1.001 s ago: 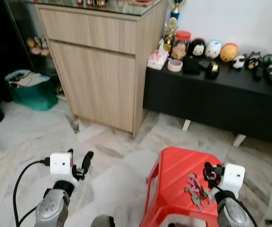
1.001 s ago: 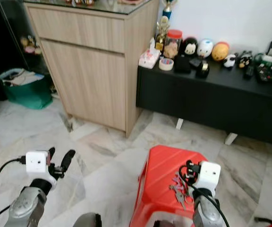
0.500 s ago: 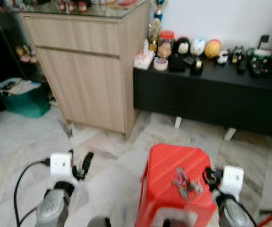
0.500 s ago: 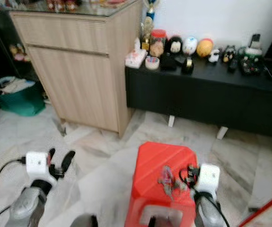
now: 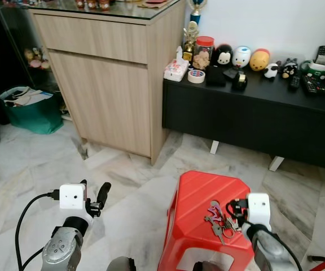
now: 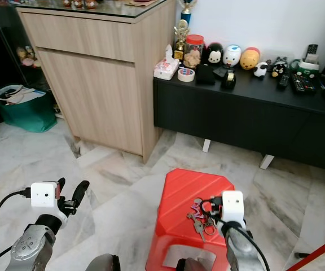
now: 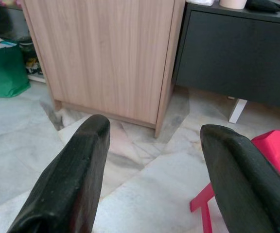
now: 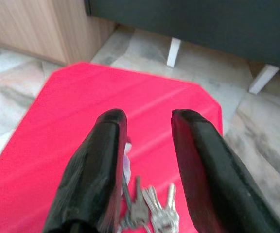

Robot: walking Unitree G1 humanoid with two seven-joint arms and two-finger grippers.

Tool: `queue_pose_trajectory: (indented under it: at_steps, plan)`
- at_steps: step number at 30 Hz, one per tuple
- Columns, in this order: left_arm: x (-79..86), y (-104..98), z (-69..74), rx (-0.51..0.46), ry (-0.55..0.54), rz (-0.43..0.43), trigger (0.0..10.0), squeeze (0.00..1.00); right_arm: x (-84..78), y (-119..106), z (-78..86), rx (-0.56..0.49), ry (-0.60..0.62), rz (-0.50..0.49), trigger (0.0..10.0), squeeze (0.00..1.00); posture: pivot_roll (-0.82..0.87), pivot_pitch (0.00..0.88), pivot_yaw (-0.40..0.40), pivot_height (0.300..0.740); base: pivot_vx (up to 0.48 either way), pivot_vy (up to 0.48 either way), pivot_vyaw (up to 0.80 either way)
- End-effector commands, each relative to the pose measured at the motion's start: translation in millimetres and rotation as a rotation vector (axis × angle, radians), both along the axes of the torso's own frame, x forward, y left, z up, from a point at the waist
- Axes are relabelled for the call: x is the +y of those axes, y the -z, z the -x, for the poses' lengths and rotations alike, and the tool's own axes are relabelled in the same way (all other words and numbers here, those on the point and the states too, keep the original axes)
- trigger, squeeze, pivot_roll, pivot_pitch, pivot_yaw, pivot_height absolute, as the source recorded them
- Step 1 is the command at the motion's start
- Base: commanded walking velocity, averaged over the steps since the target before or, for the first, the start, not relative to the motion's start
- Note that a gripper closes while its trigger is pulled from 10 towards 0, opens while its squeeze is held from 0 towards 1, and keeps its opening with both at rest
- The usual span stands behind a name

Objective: Hang keys on a hook

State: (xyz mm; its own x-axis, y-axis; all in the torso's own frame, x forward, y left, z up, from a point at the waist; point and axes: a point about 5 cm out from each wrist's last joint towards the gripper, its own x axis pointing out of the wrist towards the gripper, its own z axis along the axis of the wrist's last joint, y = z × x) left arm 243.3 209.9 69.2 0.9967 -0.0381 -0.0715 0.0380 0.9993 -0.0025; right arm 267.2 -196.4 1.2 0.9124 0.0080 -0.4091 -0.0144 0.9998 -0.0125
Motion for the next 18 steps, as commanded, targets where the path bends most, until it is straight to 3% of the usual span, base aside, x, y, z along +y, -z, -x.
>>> queue_pose_trajectory:
  at_steps: [1, 13, 18]
  plan:
    - [-1.1, 0.7, 0.5, -0.002, 0.004, 0.004, 10.0, 0.00, -0.7, 9.2, 7.0, 0.048, -0.009, 0.017, 10.0, 0.00, 0.07, 0.000, -0.062, 0.631, 0.240, 0.000, 0.00]
    - [-1.7, 1.7, 2.8, 0.002, 0.026, 0.001, 10.0, 0.00, 3.1, 18.1, 13.4, 0.075, -0.001, 0.003, 10.0, 0.00, 0.07, 0.000, -0.062, 0.631, 0.251, 0.000, 0.00]
    - [-1.2, 2.3, 4.0, 0.004, 0.023, 0.002, 10.0, 0.00, -2.8, 19.2, 13.8, 0.084, 0.008, 0.017, 10.0, 0.00, 0.07, 0.000, -0.063, 0.631, 0.000, 0.000, 0.00]
